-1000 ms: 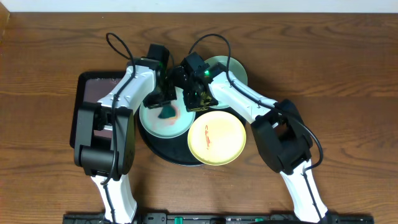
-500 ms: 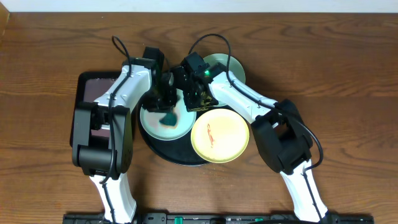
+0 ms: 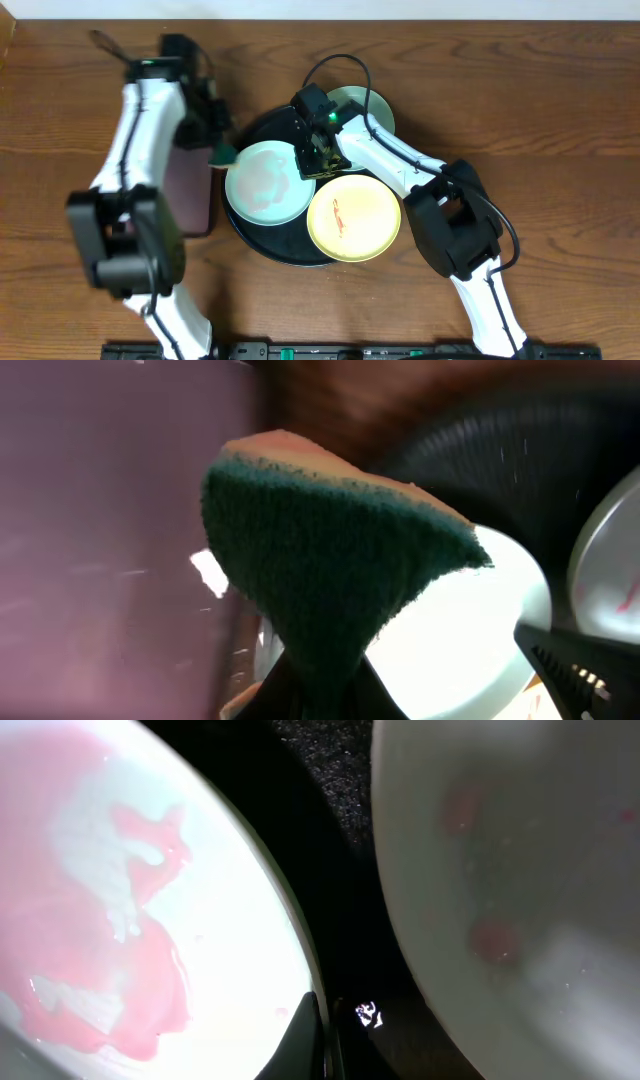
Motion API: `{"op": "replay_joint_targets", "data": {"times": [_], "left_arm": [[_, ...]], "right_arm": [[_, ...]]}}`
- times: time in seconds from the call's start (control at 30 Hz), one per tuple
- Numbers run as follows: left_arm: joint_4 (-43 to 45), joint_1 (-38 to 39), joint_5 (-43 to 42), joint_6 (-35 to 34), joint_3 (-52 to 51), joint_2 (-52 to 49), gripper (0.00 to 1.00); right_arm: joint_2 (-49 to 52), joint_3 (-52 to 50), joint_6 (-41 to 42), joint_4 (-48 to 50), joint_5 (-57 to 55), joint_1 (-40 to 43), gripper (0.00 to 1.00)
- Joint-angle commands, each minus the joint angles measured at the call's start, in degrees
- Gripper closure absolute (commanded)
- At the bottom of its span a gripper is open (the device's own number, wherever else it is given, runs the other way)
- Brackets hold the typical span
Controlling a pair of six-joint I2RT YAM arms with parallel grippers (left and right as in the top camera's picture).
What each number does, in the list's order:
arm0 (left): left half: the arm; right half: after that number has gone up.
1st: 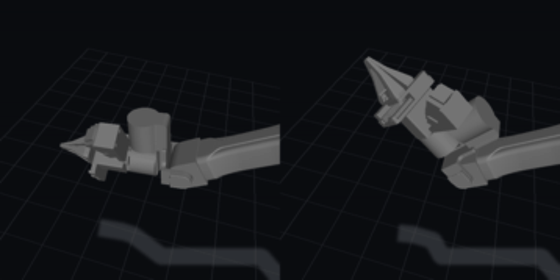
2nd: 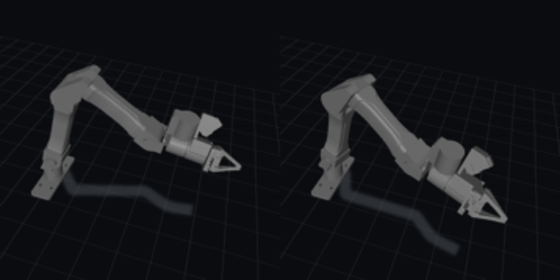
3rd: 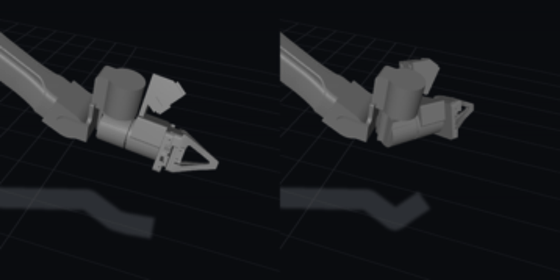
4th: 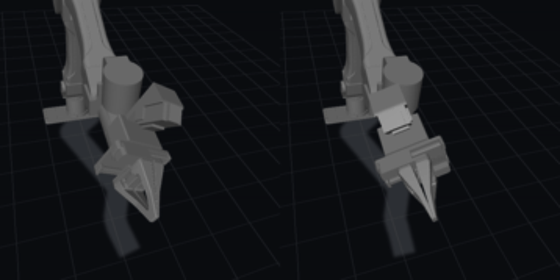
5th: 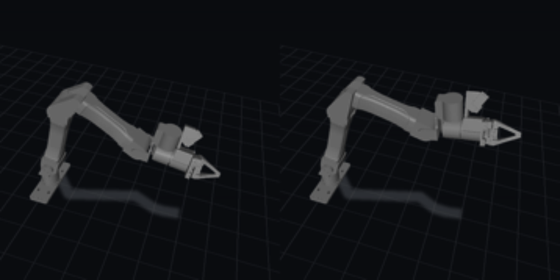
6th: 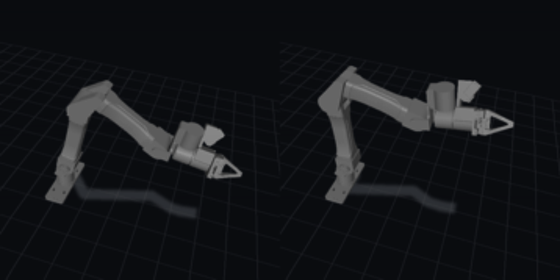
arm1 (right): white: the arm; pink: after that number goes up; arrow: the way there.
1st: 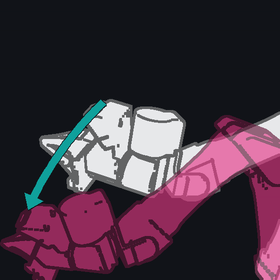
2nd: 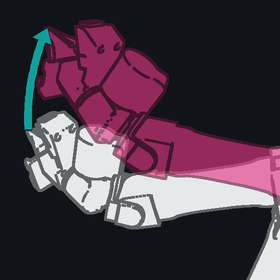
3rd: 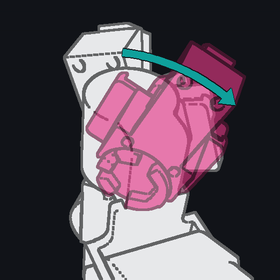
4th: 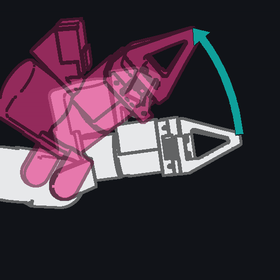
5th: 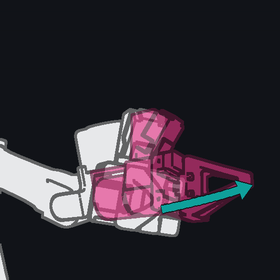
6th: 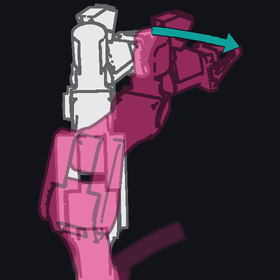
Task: Clean dirty plates on tray and stack at the side
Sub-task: 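Lift the sponge away from the plate with the left gripper, then lift the scrubbed pale green plate with the right gripper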
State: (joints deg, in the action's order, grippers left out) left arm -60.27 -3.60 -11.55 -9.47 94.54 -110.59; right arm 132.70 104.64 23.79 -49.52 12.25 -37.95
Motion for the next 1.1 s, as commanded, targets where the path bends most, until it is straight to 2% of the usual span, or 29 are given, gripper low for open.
{"op": "replay_joint_targets", "data": {"times": [0.0, 0.33, 0.9, 1.07], "left_arm": [[-1.2, -3.5, 2.2, -1.4, 2.1, 6.0, 0.93], [-3.3, -11.4, 2.2, -1.4, 1.1, 7.5, 0.93], [-3.4, -11.6, 2.2, -1.4, 0.4, 7.5, 0.93], [-3.4, -11.6, 2.2, -1.4, 0.4, 7.5, 0.93]], "right_arm": [[-1.8, 1.5, -3.0, -0.4, -2.2, -1.2, 0.99], [-11.3, 1.5, -4.7, -1.9, -27.8, -7.3, 0.99], [-17.6, 1.5, -7.2, -3.4, -67.3, -18.6, 0.99], [-19.3, 1.5, -7.3, -3.2, -74.7, -21.3, 0.99]]}}
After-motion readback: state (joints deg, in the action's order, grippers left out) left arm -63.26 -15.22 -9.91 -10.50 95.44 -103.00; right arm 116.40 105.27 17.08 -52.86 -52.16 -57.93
